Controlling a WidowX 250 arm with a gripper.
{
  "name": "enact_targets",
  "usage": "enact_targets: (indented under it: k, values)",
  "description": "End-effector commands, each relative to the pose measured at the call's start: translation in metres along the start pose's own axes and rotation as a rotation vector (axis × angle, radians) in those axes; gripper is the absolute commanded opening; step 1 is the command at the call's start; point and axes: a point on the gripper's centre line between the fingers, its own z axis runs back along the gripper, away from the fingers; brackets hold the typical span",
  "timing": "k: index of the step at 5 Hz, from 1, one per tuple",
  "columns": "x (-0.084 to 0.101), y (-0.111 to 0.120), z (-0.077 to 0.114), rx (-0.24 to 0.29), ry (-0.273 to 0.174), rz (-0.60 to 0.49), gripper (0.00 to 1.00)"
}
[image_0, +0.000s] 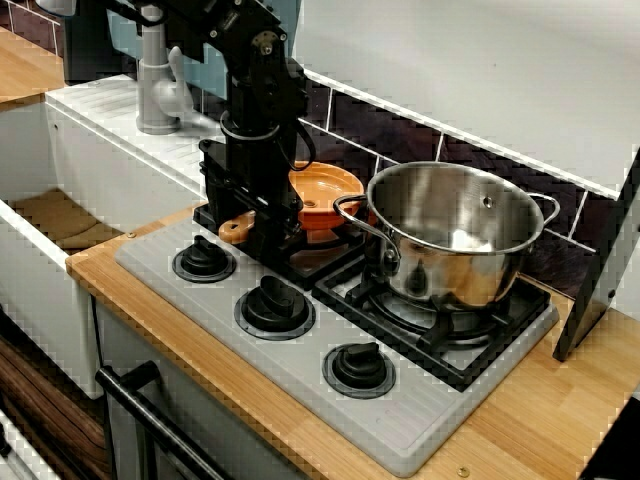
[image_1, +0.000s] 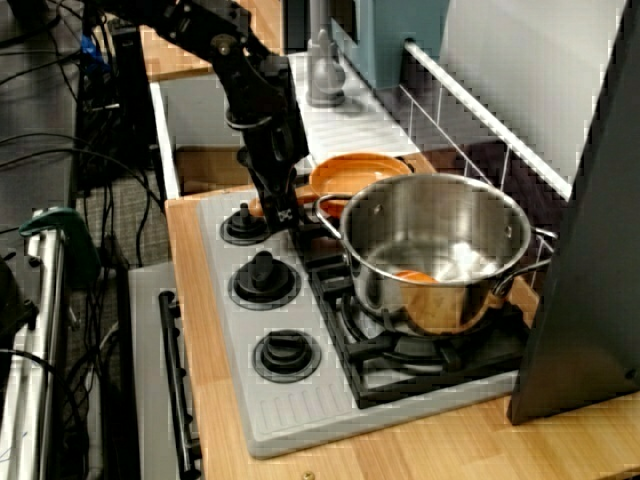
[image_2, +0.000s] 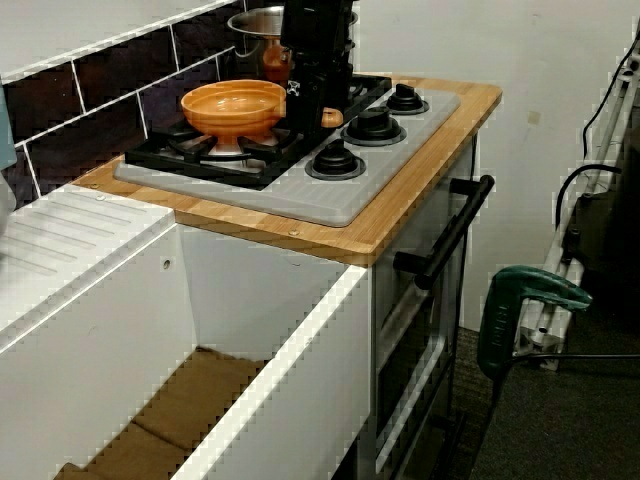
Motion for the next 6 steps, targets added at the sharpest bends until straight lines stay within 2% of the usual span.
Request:
enact_targets:
  k: [1, 2, 3, 4, 5, 6]
  values:
    - [-0.008, 0.005, 0.022, -0.022, -0.041, -0.024, 0.0]
    - [-0.009, 0.011, 0.034, -0.027, -0.031, -0.028, 0.0]
    - [-0.006, 0.019, 0.056, -0.058, -0.034, -0.011, 0.0]
    - [-0.003, 0.026, 0.074, -0.083, -0.053, 0.012, 0.0]
    - [-0.004, 0.028, 0.083, -0.096, -0.056, 0.015, 0.0]
    - [-0.002, 0.025, 0.092, -0.077, -0.079, 0.005, 0.0]
